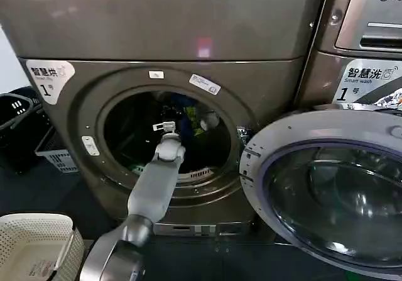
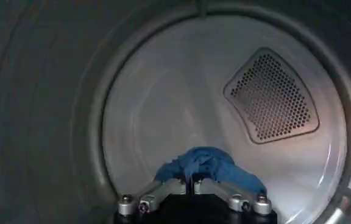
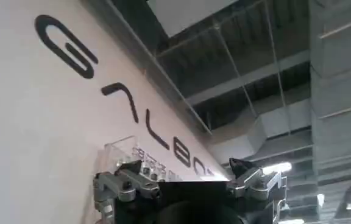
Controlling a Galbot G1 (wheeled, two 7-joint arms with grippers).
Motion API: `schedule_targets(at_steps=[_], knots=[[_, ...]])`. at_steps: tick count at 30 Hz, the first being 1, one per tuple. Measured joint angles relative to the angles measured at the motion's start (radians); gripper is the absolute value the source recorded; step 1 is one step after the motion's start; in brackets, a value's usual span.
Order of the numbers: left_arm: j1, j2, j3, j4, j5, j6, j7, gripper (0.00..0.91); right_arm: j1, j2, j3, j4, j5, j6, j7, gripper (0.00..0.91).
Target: Grasp the clothes from the dryer.
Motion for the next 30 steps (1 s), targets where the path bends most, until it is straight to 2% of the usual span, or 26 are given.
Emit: schedule_targets(at_steps=[30], knots=[[-0.006, 0.000, 0.006, 0.008, 0.007, -0.001, 0.003, 0.000, -0.010, 0.001, 0.034, -0.014, -0.009, -0.019, 0.019, 0.907]])
